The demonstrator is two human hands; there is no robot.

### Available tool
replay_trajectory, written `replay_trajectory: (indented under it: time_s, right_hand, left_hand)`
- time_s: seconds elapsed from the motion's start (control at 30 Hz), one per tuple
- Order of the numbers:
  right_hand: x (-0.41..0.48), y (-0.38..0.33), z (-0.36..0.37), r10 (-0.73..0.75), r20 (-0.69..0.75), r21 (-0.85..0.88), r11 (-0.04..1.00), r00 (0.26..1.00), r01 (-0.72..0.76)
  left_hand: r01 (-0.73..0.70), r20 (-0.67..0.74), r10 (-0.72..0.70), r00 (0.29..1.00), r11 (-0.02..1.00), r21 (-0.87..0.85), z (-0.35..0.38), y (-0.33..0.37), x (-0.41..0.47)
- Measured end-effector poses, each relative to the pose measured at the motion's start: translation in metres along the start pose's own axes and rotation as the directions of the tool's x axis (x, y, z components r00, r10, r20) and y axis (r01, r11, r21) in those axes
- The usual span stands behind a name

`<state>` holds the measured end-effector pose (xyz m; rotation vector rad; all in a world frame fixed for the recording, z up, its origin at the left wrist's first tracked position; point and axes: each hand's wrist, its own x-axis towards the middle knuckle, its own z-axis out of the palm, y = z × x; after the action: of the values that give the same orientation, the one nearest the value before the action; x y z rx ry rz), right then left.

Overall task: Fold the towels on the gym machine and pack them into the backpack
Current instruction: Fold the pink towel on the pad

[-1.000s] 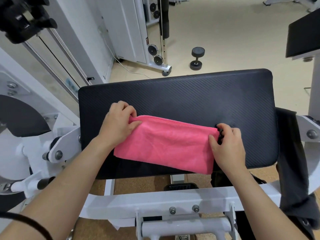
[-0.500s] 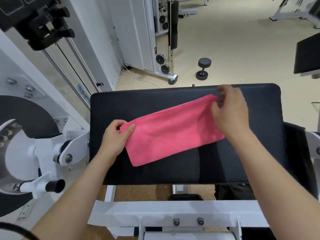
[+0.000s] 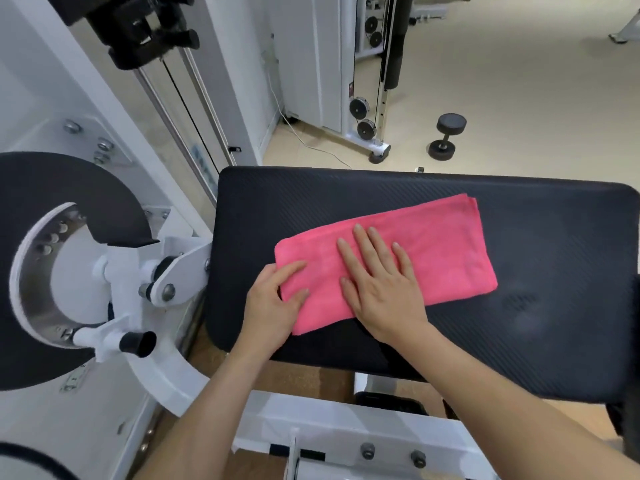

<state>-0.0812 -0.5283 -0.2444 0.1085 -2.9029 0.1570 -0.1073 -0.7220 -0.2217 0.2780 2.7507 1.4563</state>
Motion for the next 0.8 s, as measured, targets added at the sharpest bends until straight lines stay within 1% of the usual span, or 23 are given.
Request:
replay_trajectory:
  time_s: [0.1,0.17,0.27,0.33,0.43,0.47,0.5,0.53,0.57,0.6,0.63,0.67,0.7,0.73,0.77,0.8]
  right_hand:
    - [-0.001,-0.005,-0.002,0.0,-0.005,-0.025,1.0,1.0,0.0]
    - [-0.002,-0.007,-0.003,0.001,-0.003,-0.042,0.999,1.0,-0.001]
    - [-0.003,-0.008,0.002,0.007,0.006,-0.051,0.999,1.0,-0.006]
    - [-0.002,-0.009,0.002,0.017,0.041,-0.03,0.999,0.999,-0.016]
    - [0.0,-0.01,-0.007,-0.005,0.089,0.043,0.999,0.996,0.001]
    - [0.0,-0.009,-0.013,-0.007,0.098,0.106,0.994,0.995,-0.004]
    - [0.0,-0.009,-0.019,0.008,0.103,0.216,0.976,0.995,-0.03]
    - [-0.001,-0.009,-0.029,0.054,0.107,0.395,0.914,0.993,-0.092]
    - [-0.003,-0.01,-0.043,0.136,0.133,0.615,0.766,0.982,-0.189]
    - [-0.004,-0.011,-0.059,0.214,0.193,0.812,0.513,0.958,-0.278]
    - [-0.007,-0.009,-0.073,0.248,0.278,0.916,0.223,0.928,-0.334]
    - [-0.011,-0.006,-0.084,0.231,0.369,0.928,-0.034,0.9,-0.371]
    - [-0.017,-0.001,-0.088,0.212,0.415,0.906,-0.178,0.885,-0.383]
    - [-0.023,0.003,-0.091,0.215,0.431,0.894,-0.235,0.877,-0.382]
    - [-0.029,0.007,-0.089,0.26,0.434,0.897,-0.216,0.862,-0.387]
    - [-0.033,0.011,-0.086,0.332,0.422,0.906,-0.13,0.844,-0.403]
  left_hand:
    - [-0.042,-0.069,0.049,0.996,0.994,0.099,-0.013,-0.004,0.002]
    - [-0.013,-0.103,0.027,0.994,0.991,0.132,-0.029,-0.011,0.003]
    - [0.061,-0.067,-0.053,0.996,0.989,0.135,-0.044,-0.016,0.002]
    - [0.064,-0.036,-0.06,0.998,0.991,0.116,-0.044,-0.009,0.002]
    - [0.054,-0.043,-0.052,0.998,0.997,0.051,-0.04,0.018,0.0]
    - [0.029,-0.051,-0.027,0.998,0.999,0.035,-0.038,0.03,-0.002]
    - [-0.009,-0.058,0.01,0.998,1.0,0.023,-0.035,0.044,-0.003]
    - [-0.05,-0.054,0.051,0.997,0.999,0.014,-0.031,0.057,-0.006]
    - [-0.093,-0.037,0.093,0.995,0.996,0.003,-0.025,0.072,-0.008]
    - [-0.132,0.0,0.132,0.991,0.991,-0.019,-0.017,0.086,-0.01]
    - [-0.163,0.07,0.167,0.983,0.985,-0.058,-0.007,0.097,-0.012]
    - [-0.174,0.173,0.191,0.966,0.979,-0.11,0.003,0.106,-0.014]
    - [-0.166,0.296,0.206,0.933,0.974,-0.157,0.013,0.112,-0.015]
    - [-0.157,0.41,0.216,0.886,0.972,-0.173,0.022,0.115,-0.016]
    - [-0.156,0.488,0.218,0.845,0.974,-0.163,0.028,0.116,-0.016]
    - [-0.166,0.518,0.219,0.827,0.975,-0.148,0.031,0.116,-0.015]
